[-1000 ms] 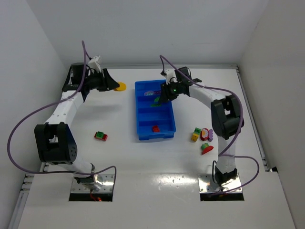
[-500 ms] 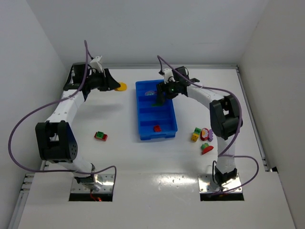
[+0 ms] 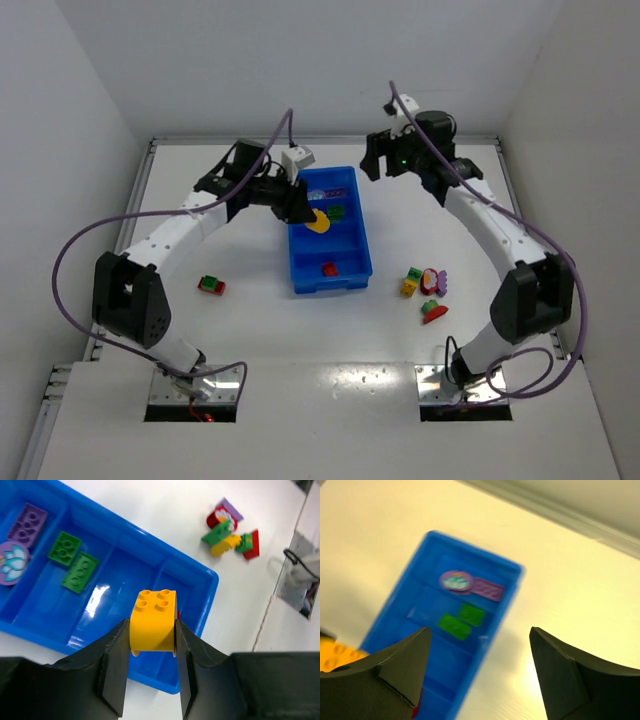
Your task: Sort the legos into containers by color
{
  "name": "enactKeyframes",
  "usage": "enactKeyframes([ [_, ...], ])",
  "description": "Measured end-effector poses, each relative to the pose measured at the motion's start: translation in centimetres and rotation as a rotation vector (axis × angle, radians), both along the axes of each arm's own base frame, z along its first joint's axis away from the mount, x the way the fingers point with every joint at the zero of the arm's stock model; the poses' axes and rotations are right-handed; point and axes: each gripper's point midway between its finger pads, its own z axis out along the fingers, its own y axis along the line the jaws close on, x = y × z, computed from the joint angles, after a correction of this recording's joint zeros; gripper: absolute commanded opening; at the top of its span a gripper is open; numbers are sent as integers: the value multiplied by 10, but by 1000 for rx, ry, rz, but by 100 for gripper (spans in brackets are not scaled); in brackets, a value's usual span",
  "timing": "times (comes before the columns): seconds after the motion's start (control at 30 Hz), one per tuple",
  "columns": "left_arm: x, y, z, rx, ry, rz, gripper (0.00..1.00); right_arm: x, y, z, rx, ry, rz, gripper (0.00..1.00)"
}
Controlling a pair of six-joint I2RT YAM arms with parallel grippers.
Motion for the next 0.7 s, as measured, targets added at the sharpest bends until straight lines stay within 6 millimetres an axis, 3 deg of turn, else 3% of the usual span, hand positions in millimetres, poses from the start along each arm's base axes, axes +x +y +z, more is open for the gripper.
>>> enactKeyframes([
  [0.13,-7,-11,-17,61,-1,-45,1,2,-47,10,-30,-33,-117,80],
  [0.27,12,-11,-49,129,45,-22,1,-1,-78,-11,-65,24,-188,81],
  [0.47,30,-10,-84,215,83,19,2,-7,-95,-28,-91,82,-216,82],
  [0.63,29,-19,-92,255,64,-2,3,-7,-111,-31,-104,96,-243,82],
  [0.7,27,-21,-96,269,59,-13,9,-7,-116,-32,-107,100,-252,82],
])
